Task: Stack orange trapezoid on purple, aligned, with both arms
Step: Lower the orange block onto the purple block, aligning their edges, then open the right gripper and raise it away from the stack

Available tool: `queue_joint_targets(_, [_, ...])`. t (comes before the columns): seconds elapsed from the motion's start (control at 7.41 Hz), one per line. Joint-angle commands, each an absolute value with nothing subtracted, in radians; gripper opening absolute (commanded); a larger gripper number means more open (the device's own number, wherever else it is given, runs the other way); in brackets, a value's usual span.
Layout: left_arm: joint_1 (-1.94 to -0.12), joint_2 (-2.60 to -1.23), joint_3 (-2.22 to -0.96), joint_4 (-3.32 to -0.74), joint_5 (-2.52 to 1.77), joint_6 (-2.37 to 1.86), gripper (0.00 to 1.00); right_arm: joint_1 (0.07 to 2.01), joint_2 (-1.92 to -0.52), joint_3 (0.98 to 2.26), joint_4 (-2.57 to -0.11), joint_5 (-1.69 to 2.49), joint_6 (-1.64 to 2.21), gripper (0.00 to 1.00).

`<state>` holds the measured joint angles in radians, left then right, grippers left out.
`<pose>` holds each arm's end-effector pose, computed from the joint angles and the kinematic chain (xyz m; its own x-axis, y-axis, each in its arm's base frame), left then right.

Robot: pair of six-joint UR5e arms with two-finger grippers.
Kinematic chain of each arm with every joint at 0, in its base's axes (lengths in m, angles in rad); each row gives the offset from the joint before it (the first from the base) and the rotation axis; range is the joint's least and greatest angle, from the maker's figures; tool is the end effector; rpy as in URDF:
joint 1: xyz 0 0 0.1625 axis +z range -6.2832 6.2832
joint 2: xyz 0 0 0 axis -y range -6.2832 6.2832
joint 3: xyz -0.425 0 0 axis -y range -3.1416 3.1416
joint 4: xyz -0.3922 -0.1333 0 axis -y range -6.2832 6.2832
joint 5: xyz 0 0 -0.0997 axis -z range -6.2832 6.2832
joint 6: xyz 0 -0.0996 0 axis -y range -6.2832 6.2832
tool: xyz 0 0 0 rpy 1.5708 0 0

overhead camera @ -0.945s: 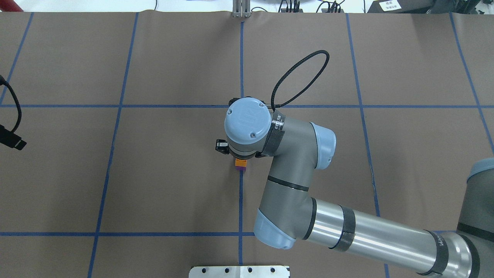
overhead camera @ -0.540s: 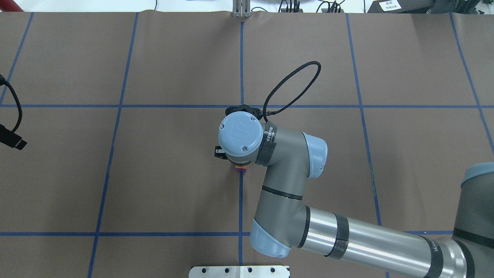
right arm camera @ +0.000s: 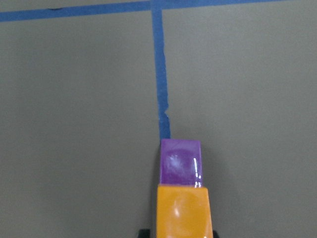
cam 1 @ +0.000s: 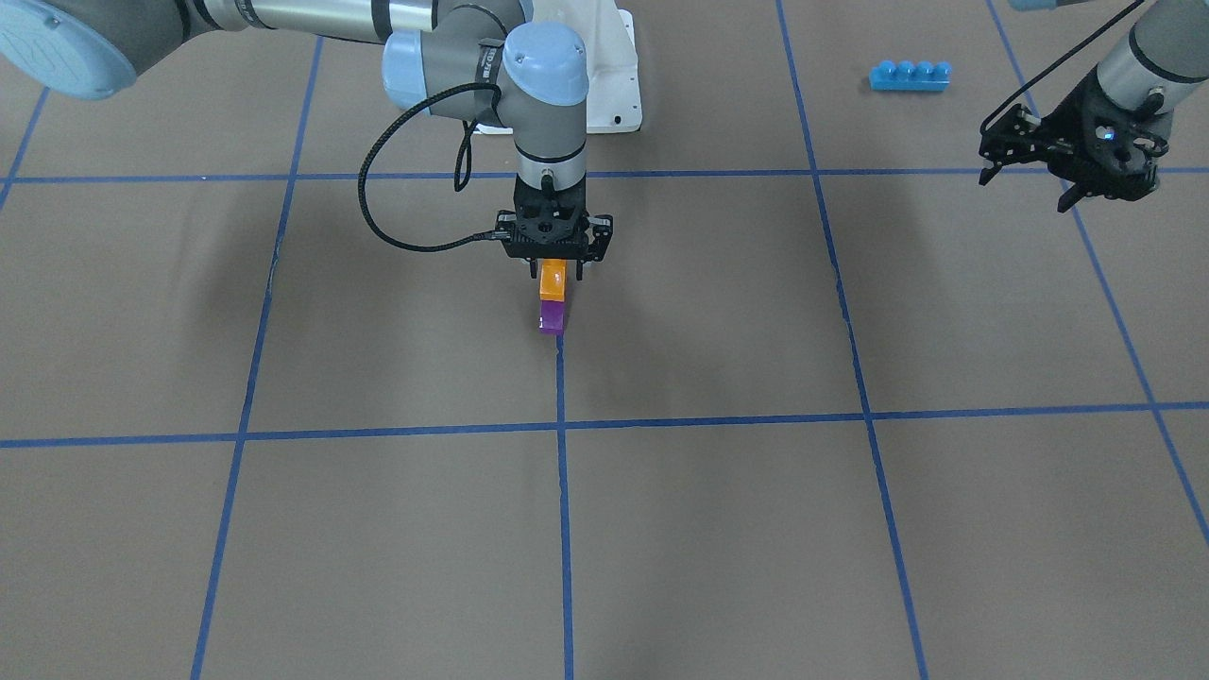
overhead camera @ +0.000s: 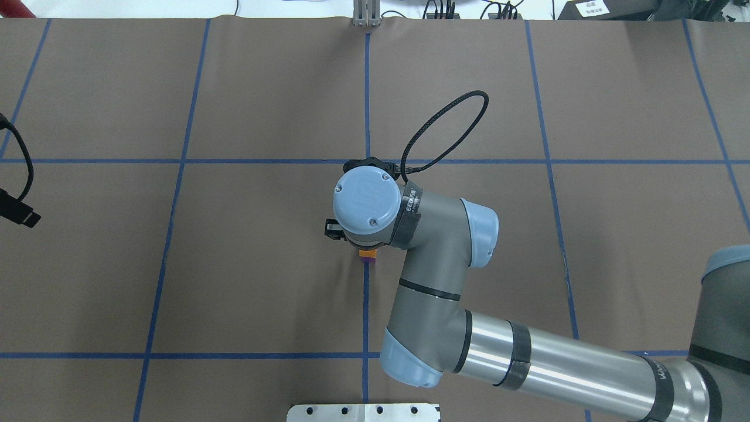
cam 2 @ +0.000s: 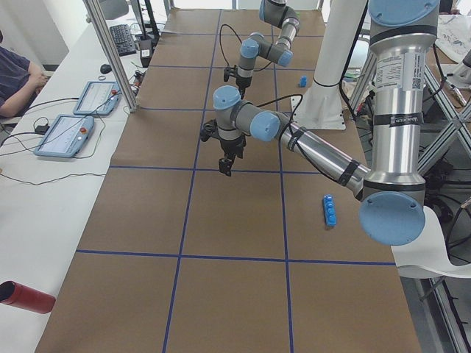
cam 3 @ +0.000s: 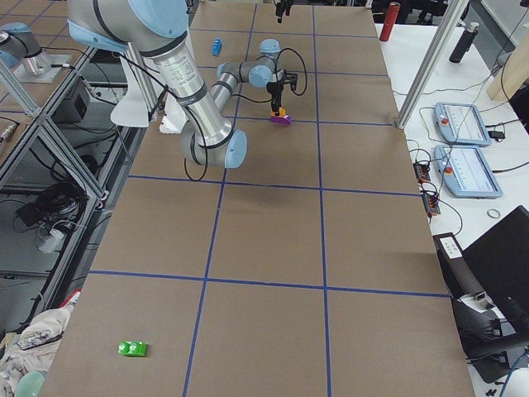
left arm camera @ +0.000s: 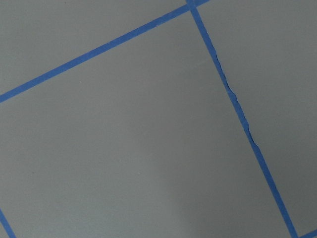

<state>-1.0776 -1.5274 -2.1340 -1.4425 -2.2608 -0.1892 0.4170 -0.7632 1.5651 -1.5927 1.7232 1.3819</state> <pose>0.1484 -0.4237 0.4252 0.6366 0.4156 -0.6496 -0.3237 0.9086 0.2641 -0.6104 -0.3996 0.1743 0.6953 0.1050 0.7110 -0.1753 0.9842 0.0261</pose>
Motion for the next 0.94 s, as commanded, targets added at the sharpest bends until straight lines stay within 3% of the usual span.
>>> queue_joint_targets(0.0, [-1.101, -1.510, -2.134, -1.442, -2.257, -0.250, 1.00, 0.516, -0.752, 1.603, -1.644, 1.842, 1.368, 0.99])
queue_joint_targets(0.4, [-1.308, -1.468, -2.068, -1.443, -2.258, -0.179, 1.00, 0.694, -0.765, 1.705, -1.803, 2.012, 1.191, 1.00])
queue_joint_targets(0.81, [-1.456, -1.422, -1.950, -1.439, -2.263, 0.040, 1.00, 0.892, -0.978, 1.851, -1.865, 2.136, 0.874, 1.00])
